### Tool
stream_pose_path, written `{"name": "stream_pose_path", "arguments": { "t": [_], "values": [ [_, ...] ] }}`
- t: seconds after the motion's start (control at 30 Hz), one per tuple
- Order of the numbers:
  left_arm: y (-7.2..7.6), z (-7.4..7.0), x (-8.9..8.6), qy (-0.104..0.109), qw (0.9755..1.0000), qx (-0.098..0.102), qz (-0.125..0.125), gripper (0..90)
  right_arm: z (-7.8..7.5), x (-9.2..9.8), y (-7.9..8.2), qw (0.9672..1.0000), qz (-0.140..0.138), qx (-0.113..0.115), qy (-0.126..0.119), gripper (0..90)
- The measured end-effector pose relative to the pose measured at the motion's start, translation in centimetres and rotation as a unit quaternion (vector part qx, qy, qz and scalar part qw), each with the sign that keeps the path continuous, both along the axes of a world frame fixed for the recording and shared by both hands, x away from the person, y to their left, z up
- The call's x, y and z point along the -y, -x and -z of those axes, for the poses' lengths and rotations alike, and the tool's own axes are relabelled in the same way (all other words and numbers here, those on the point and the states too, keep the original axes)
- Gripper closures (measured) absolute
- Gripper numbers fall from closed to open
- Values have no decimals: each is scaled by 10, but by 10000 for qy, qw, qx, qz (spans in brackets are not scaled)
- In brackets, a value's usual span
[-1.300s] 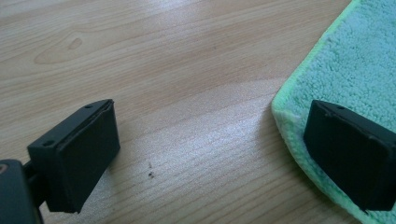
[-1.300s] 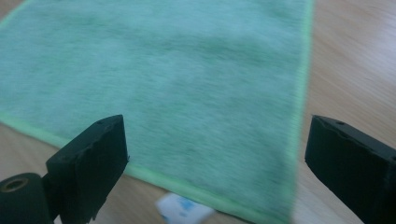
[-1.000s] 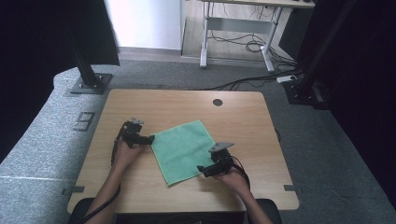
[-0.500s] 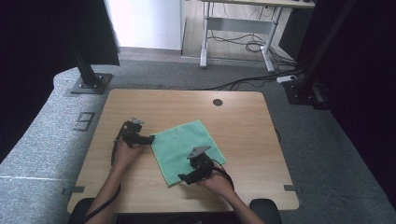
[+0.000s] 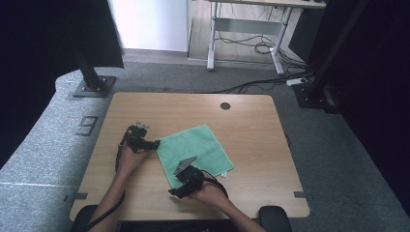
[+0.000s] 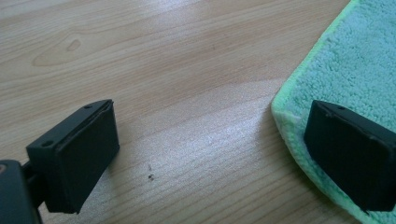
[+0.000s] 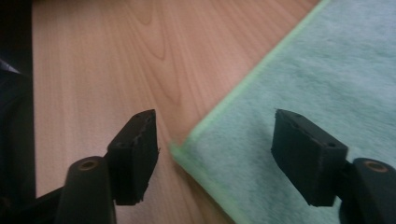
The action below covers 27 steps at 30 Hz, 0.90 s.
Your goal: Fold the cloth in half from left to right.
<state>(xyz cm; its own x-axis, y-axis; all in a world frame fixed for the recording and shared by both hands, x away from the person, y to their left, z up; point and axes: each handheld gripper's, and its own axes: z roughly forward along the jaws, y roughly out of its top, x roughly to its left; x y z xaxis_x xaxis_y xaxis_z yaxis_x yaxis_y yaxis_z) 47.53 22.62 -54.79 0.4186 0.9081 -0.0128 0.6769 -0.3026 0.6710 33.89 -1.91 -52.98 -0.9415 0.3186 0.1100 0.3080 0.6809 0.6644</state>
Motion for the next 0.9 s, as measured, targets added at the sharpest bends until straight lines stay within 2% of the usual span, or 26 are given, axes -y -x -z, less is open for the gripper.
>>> {"name": "stream_pose_path", "arguments": {
  "t": [0.1,0.2,0.23,0.3,0.33,0.37,0.4,0.47,0.5,0.53,0.57,0.63,0.67,0.7,0.73,0.77,0.9],
  "values": [
    [0,0,0,0,10000,0,0,33,1,-2,1,9999,-98,-68,24,365],
    [0,0,0,1,10000,3,1,33,3,-3,3,9997,-183,-94,130,438],
    [0,0,0,-2,10000,1,24,39,4,-4,4,9995,-206,55,213,497],
    [1,0,0,9,10000,24,68,46,4,-4,5,9994,-205,127,258,517],
    [1,-1,0,16,9999,44,109,95,3,-5,6,9987,-196,268,383,588],
    [2,-1,0,37,9998,80,173,134,2,-5,7,9984,-165,332,436,621],
    [4,-1,0,60,9995,122,272,134,2,-5,7,9984,-165,332,436,621],
    [6,-2,1,117,9985,212,489,264,1,-6,8,9977,-66,425,517,718],
    [9,-2,3,176,9971,272,685,413,1,-5,7,9976,-18,441,528,778],
    [9,-2,3,176,9971,272,685,485,1,-5,7,9976,-18,441,528,778],
    [10,-3,4,222,9964,263,780,485,1,-4,7,9977,16,436,518,798],
    [11,-4,9,303,9955,188,883,722,1,-4,6,9981,34,394,483,825],
    [11,-4,9,303,9955,188,883,783,1,-4,6,9981,34,394,483,825],
    [11,-5,11,377,9954,96,877,783,1,-4,5,9983,29,372,456,827],
    [10,-6,12,388,9956,55,849,858,0,-6,5,9987,5,326,386,829],
    [11,-7,12,353,9960,47,820,870,-1,-6,5,9989,-10,313,358,829],
    [12,-12,11,30,9970,-29,772,874,-3,-11,7,9995,-60,255,186,823]
  ]
}}
